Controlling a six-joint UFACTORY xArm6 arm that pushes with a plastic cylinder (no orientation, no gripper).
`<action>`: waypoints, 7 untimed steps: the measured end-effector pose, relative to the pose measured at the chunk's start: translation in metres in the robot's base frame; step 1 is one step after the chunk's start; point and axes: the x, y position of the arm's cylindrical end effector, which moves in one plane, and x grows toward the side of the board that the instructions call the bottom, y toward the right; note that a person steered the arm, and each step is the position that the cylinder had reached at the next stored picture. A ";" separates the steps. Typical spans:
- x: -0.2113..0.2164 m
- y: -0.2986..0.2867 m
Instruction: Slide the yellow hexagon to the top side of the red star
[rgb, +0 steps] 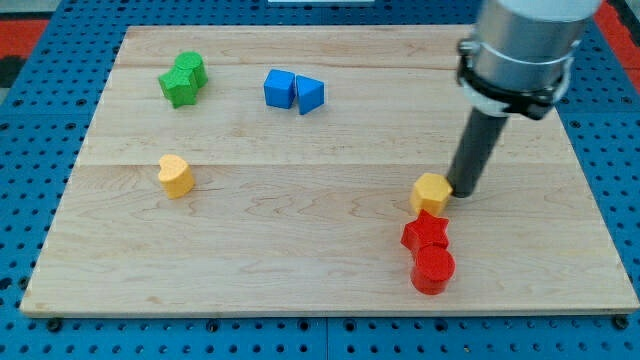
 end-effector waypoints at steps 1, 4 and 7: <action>0.000 -0.018; 0.001 -0.088; 0.023 -0.062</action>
